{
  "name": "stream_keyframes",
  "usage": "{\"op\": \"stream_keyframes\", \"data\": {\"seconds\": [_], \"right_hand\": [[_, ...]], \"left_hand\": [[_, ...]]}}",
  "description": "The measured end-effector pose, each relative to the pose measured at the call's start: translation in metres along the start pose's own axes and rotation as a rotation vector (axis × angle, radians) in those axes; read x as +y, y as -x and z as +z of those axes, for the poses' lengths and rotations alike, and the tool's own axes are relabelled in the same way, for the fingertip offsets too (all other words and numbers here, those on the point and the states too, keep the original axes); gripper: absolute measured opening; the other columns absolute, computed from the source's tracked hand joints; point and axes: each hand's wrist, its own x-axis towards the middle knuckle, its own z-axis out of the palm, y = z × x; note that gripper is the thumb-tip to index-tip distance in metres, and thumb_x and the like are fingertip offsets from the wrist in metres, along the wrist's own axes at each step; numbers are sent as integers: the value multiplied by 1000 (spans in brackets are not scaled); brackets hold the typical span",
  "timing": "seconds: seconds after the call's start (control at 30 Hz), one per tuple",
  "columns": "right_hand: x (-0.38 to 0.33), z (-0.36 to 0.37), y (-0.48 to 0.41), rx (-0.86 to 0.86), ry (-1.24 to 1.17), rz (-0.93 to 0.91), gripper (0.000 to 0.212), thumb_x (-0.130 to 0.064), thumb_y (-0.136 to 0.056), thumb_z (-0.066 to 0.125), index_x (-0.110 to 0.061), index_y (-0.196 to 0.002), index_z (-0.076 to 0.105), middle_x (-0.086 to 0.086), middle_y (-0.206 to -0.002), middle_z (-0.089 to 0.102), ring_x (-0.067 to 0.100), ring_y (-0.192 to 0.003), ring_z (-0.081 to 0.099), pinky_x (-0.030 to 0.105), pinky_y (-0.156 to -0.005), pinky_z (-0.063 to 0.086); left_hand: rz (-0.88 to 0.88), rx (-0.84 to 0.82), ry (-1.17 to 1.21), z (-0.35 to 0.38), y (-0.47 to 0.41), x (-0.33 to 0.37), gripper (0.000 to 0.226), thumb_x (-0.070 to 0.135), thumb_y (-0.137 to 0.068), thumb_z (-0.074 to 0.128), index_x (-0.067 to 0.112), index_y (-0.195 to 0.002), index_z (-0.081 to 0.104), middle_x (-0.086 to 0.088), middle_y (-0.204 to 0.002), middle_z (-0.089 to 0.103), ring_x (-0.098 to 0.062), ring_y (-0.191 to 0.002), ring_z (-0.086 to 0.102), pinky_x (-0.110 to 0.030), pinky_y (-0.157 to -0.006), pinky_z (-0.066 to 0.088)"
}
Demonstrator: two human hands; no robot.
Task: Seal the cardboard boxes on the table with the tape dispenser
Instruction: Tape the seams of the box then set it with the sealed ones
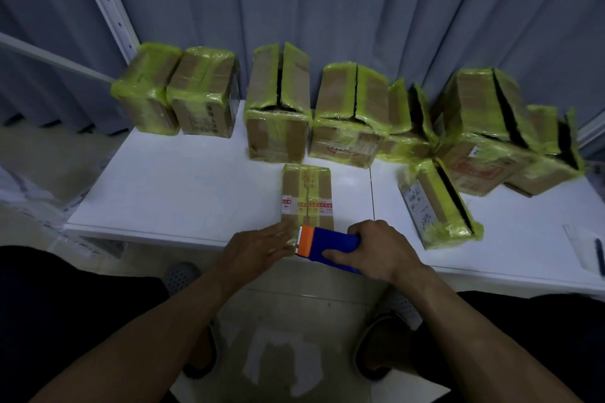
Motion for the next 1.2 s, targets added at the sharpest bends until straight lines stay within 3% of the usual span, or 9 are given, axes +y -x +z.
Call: {"op": "stream_keyframes", "data": {"seconds": [0.2,0.43,0.53,0.63,0.8,0.87,0.97,1.07,1.2], "right_hand": [[1,-1,3,-19,-48,-22,48,-78,-76,69,-31,-83,62,-16,-69,61,1,-63,62,18,-56,43],[15,-17,14,9,-44,0,54,-82,-69,68,-29,-73,65,-11,-67,66,3,-62,64,27,-57,54],[14,-17,18,13,20,10,49,-79,-72,70,-31,-77,62,-14,-68,63,2,-66,63,22,-54,46],[12,-12,12,1,41,23,50,-78,-73,71,-30,-78,61,-13,-72,63,5,-69,64,22,-55,44],[10,-12,6,-36,32,29,49,-78,-73,71,-30,-79,60,-13,-70,60,3,-68,62,22,-55,43],[10,-11,6,-34,38,28,49,-77,-74,72,-30,-78,59,-14,-69,58,3,-67,61,22,-55,42],[11,-10,6,-38,31,28,50,-77,-74,71,-30,-85,62,-14,-72,60,4,-71,63,21,-57,44],[12,-7,8,-24,37,30,50,-78,-74,70,-30,-85,62,-14,-72,60,4,-70,63,22,-57,44],[11,-7,11,-20,29,25,49,-78,-75,70,-30,-84,60,-16,-68,56,3,-66,60,20,-54,40]], "left_hand": [[20,-5,-7,-3,-5,10,55,-1,-67,87,6,-119,70,-11,-119,70,-21,-102,70,-38,-83,59],[9,41,-67,-7,-7,10,56,0,-62,91,11,-114,73,-7,-113,72,-19,-95,73,-35,-83,58],[27,6,-104,-6,-6,9,52,3,-64,91,11,-112,74,-6,-114,73,-18,-96,72,-27,-87,53],[-19,-73,-122,-5,-4,8,53,2,-70,88,13,-118,69,-6,-115,71,-18,-91,72,-32,-71,62],[-104,-150,-143,-2,-5,19,59,7,-85,74,27,-137,56,-2,-133,58,-16,-112,60,-21,-83,48],[-78,-112,-192,-2,-9,22,60,7,-76,81,27,-130,63,-3,-130,61,-20,-116,59,-23,-78,52],[-40,-109,-153,-3,-17,29,39,29,-80,82,22,-117,71,-1,-125,65,-20,-121,56,-31,-89,55],[-28,-110,-146,-1,-20,34,40,20,-72,88,18,-110,75,-1,-105,71,-16,-89,66,-26,-64,59],[-59,-150,-199,-2,-19,36,51,17,-66,92,20,-113,72,1,-105,66,-14,-87,61,-22,-50,52]]}}
